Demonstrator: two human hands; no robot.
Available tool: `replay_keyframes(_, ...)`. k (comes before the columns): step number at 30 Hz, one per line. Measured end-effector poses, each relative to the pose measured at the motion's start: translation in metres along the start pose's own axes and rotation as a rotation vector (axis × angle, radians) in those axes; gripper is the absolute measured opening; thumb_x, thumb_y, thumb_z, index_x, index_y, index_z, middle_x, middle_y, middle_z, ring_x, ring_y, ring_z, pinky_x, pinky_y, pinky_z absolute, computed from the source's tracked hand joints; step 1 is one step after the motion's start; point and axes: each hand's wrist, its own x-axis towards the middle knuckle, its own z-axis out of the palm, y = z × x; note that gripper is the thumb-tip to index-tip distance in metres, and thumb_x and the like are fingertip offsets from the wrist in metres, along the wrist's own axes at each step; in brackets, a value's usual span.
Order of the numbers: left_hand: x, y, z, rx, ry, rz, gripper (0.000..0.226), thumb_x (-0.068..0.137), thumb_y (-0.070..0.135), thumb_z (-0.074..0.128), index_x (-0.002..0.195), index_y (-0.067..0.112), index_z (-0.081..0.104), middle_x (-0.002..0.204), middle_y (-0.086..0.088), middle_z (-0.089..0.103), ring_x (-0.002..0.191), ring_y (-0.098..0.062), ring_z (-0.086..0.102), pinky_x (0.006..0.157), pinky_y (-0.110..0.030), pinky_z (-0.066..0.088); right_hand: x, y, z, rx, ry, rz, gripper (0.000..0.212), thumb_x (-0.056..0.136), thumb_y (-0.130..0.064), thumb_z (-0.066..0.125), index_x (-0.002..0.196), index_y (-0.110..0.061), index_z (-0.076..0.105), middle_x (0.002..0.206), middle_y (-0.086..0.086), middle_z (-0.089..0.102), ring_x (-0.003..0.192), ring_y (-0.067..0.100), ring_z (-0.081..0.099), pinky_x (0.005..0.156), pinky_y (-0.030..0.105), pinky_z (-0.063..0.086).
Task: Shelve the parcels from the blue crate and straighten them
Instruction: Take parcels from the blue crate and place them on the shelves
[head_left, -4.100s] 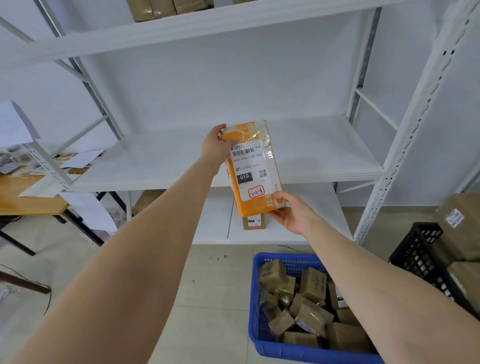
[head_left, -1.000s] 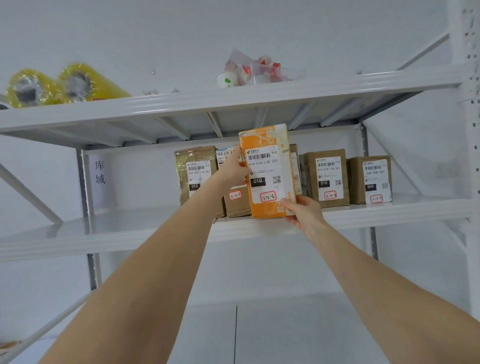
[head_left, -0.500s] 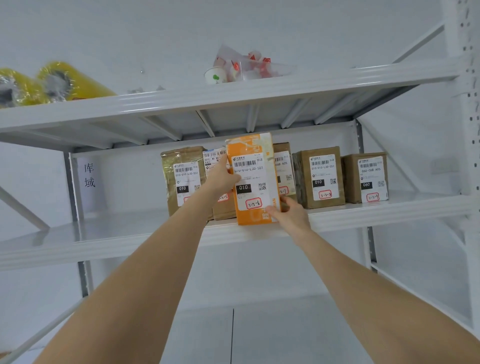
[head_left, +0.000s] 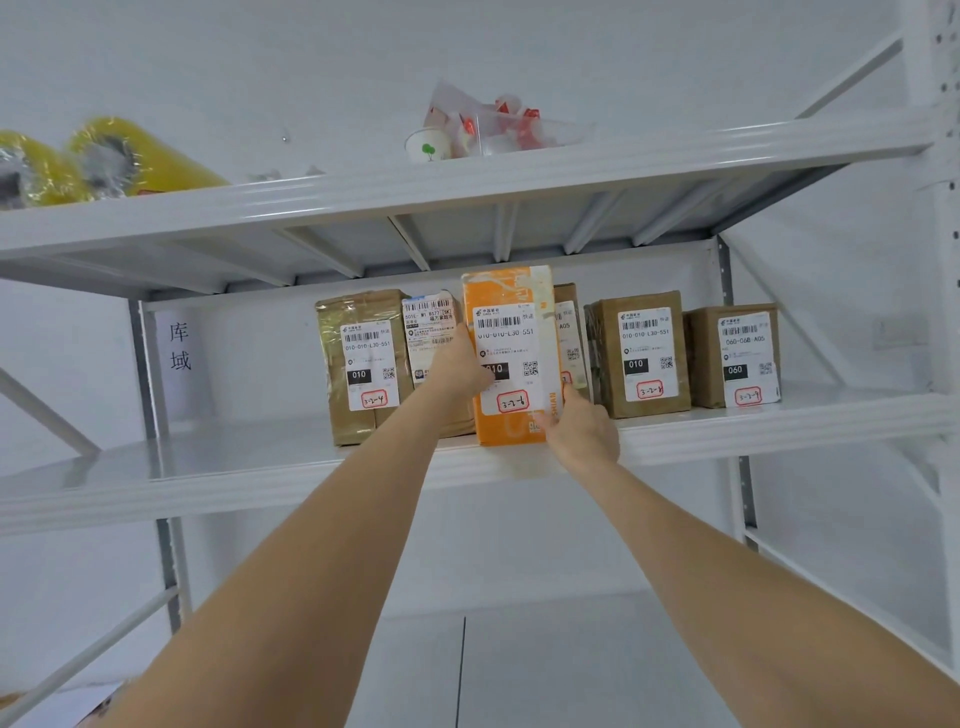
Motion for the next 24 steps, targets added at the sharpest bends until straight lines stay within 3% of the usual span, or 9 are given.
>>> replay_keyframes(4,0.001,-0.006,0.010,0.054,0.022,0.003,0.061,0.086,-0.002,0.060,0.138,0.012,0.033,0.128,-0.010,0.055,0.119,-0.029,0.052,0.087,-0.034,0.047,0.003,-0.001,0.001,0.049,-0.030,0.014,0.044,0.091,-0.032,0.064,0.130,-0.019,0.047,0.122,0.004,0.063,0.112,0.029,0.058,0.087,0.042,0.051)
replay_keyframes(7,0.003,-0.011,0.015,0.043,0.050,0.023,0.061,0.086,-0.002,0.059,0.138,0.015,0.034,0.126,-0.010,0.056,0.117,-0.030,0.054,0.093,-0.042,0.050,0.004,0.000,0.000,0.042,-0.045,0.016,0.045,0.093,-0.028,0.062,0.133,-0.018,0.045,0.124,0.006,0.062,0.114,0.029,0.057,0.090,0.043,0.049)
replay_keyframes(13,0.008,-0.017,0.024,0.034,0.082,0.046,0.055,0.089,0.002,0.057,0.138,0.017,0.035,0.123,-0.008,0.058,0.113,-0.027,0.056,0.078,-0.033,0.047,0.010,0.002,0.004,0.002,-0.037,0.026,0.040,0.096,-0.024,0.057,0.134,-0.019,0.044,0.125,0.007,0.061,0.115,0.031,0.056,0.091,0.042,0.048)
replay_keyframes(16,0.013,-0.022,0.028,0.055,0.061,0.026,0.054,0.089,0.004,0.058,0.137,0.015,0.036,0.123,-0.008,0.058,0.113,-0.027,0.056,0.078,-0.032,0.047,0.015,0.004,0.009,-0.008,-0.034,0.023,0.049,0.096,-0.025,0.057,0.141,-0.019,0.037,0.128,0.007,0.058,0.117,0.030,0.055,0.092,0.043,0.048)
replay_keyframes(18,0.013,-0.018,0.023,0.051,0.092,-0.016,0.052,0.088,0.009,0.059,0.136,0.013,0.037,0.126,-0.010,0.054,0.116,-0.029,0.054,0.084,-0.037,0.050,0.018,0.005,0.010,-0.027,0.007,-0.021,0.065,0.093,-0.027,0.062,0.147,-0.020,0.026,0.140,0.006,0.047,0.126,0.028,0.047,0.097,0.043,0.047)
replay_keyframes(20,0.016,-0.009,0.009,0.148,0.256,-0.005,0.060,0.089,0.015,0.061,0.141,0.011,0.031,0.136,-0.012,0.043,0.121,-0.030,0.049,0.091,-0.038,0.046,0.020,0.005,0.009,-0.110,0.096,-0.130,0.081,0.089,-0.029,0.066,0.151,-0.020,0.015,0.154,0.007,0.025,0.140,0.026,0.029,0.107,0.041,0.039)
replay_keyframes(22,0.023,0.006,-0.007,0.287,0.415,0.115,0.064,0.090,0.012,0.058,0.145,0.011,0.026,0.144,-0.012,0.034,0.129,-0.028,0.040,0.099,-0.038,0.042,0.020,0.002,0.007,-0.235,0.163,-0.282,0.085,0.090,-0.027,0.065,0.153,-0.020,0.008,0.160,0.009,0.008,0.147,0.027,0.012,0.116,0.041,0.026)
replay_keyframes(24,0.030,0.023,-0.018,0.391,0.422,0.249,0.069,0.089,0.004,0.055,0.149,0.011,0.022,0.150,-0.010,0.028,0.137,-0.026,0.030,0.106,-0.038,0.036,0.020,-0.002,0.007,-0.339,0.160,-0.412,0.081,0.094,-0.022,0.060,0.154,-0.021,0.005,0.162,0.008,-0.004,0.149,0.026,-0.002,0.121,0.041,0.014)
